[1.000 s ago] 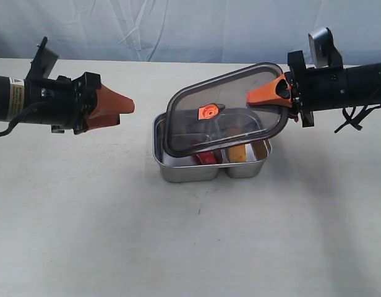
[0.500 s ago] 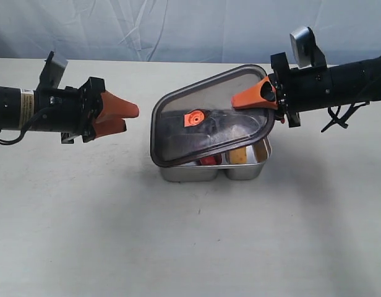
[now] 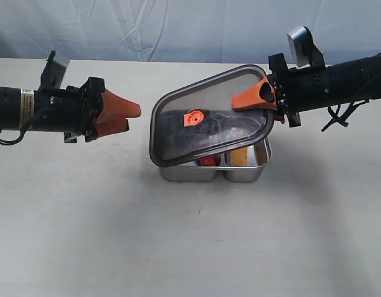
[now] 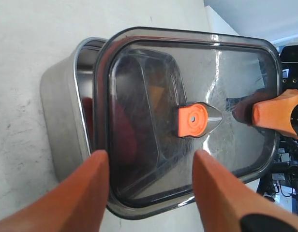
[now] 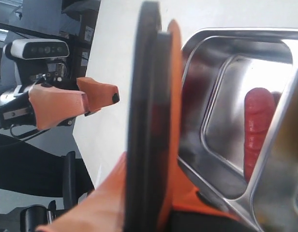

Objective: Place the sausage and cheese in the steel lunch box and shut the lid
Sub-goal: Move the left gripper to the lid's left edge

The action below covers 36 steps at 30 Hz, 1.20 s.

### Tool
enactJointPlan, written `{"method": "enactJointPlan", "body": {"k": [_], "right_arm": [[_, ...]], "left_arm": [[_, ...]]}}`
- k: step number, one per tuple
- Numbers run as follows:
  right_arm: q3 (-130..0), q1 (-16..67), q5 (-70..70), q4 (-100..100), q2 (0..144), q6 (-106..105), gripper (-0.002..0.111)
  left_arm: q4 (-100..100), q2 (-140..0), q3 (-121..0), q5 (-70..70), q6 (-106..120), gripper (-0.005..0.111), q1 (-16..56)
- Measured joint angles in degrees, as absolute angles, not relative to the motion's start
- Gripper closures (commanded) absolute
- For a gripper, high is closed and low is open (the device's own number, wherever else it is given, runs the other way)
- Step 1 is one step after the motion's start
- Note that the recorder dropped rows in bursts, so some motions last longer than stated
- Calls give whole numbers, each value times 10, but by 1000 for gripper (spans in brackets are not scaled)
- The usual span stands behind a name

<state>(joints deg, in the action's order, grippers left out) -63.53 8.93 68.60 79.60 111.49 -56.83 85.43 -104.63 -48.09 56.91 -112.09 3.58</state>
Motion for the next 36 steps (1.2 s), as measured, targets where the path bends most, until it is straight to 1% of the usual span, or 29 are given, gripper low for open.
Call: {"method": "enactJointPlan", "body": {"k": [4, 8, 10, 17, 33, 35, 36], "right_arm": [[-636, 89, 686, 783, 1115, -563, 109], [-639, 89, 686, 769, 1115, -547, 109], [-639, 89, 686, 766, 1115, -541, 109], [-639, 89, 686, 762, 1115, -538, 109], [-639, 89, 688, 752, 1115, -534, 109], [-639, 89, 688, 752, 1115, -534, 104], [-639, 89, 688, 752, 1115, -534, 97]], "left_arm": [[854, -1046, -481, 571, -1118, 55, 36], [846, -1046, -481, 567, -1117, 47, 39], [839, -1046, -481, 559, -1118, 45, 50], [827, -1046, -481, 532, -1119, 45, 86], [814, -1046, -481, 524, -1119, 45, 89], [814, -1046, -481, 524, -1119, 45, 89], [814, -1046, -481, 524, -1119, 45, 89]]}}
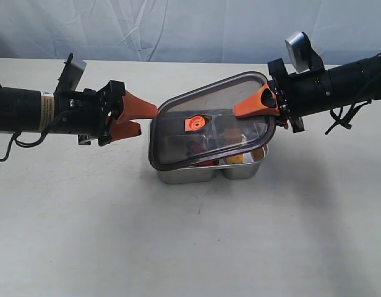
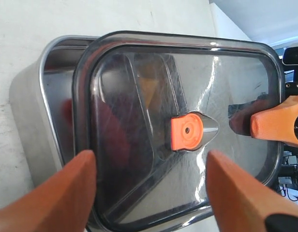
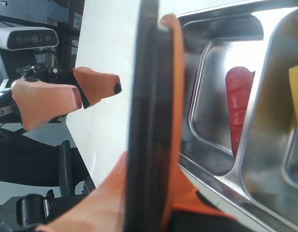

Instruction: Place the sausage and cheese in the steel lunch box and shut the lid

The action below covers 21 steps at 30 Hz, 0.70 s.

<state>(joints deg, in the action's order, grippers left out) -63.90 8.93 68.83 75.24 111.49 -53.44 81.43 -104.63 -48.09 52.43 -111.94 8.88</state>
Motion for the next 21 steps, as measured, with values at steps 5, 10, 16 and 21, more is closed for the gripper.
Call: {"method": "enactJointPlan", "body": {"k": [5, 10, 16, 21], "right_arm": [[-639, 89, 690, 738, 1115, -531, 59], [-639, 89, 693, 723, 1116, -518, 45], [-639, 89, 693, 700, 1116, -508, 45], [-639, 89, 693, 676, 1116, -501, 85]], "left_arm": [[814, -1046, -481, 524, -1119, 45, 89], [814, -1046, -481, 523, -1119, 45, 89], [825, -1046, -481, 510, -1119, 45, 89], [825, -1046, -481, 510, -1119, 45, 89]]}}
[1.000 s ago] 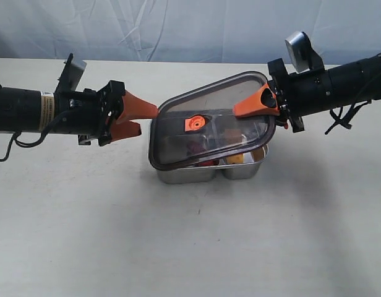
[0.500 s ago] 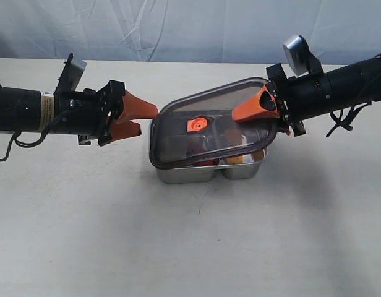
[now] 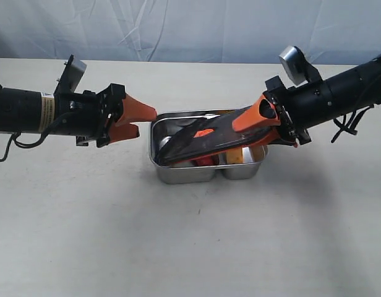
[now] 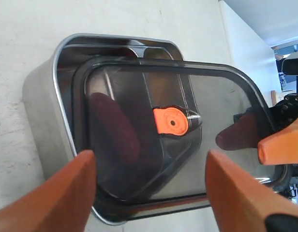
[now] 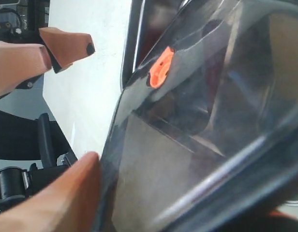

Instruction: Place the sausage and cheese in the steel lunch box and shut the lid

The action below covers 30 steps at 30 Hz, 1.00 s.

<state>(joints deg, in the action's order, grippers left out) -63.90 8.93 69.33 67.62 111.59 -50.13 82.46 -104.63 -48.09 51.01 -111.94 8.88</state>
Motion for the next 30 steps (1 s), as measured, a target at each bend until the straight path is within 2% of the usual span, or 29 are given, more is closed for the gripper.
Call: {"method": "enactJointPlan", "body": {"k": [1, 2, 30], "right_arm": [[-639, 89, 694, 675, 1116, -500, 102], [-639, 89, 699, 680, 1116, -496, 108], [-641, 84, 695, 661, 999, -539, 109]], "left_arm": [[825, -1046, -481, 510, -1119, 45, 89], [825, -1046, -481, 510, -1119, 45, 89], [855, -1046, -483, 541, -1165, 45, 89]]}}
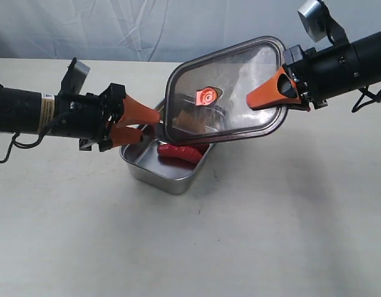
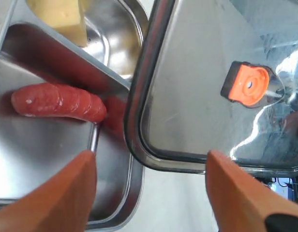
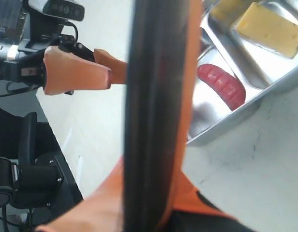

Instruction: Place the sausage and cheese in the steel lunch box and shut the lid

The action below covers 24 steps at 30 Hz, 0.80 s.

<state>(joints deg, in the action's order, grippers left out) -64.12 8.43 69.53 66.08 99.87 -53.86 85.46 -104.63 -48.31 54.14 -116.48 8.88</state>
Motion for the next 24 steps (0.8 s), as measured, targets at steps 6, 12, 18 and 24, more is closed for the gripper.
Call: {"method": "enactJointPlan", "body": {"k": [6, 12, 18, 24], "right_arm": [[-641, 83, 695, 633, 965, -536, 109], [-641, 83, 694, 560, 924, -471, 109], [-641, 83, 693, 488, 895, -392, 109], [-635, 83, 695, 441, 859, -326, 109]], "left_arm": [[797, -1046, -515, 543, -1096, 45, 74], [764, -1034, -548, 507, -1063, 45, 70], [796, -1036, -559, 398, -1056, 45, 70], [817, -1066, -568, 384, -1054, 45, 70]]}}
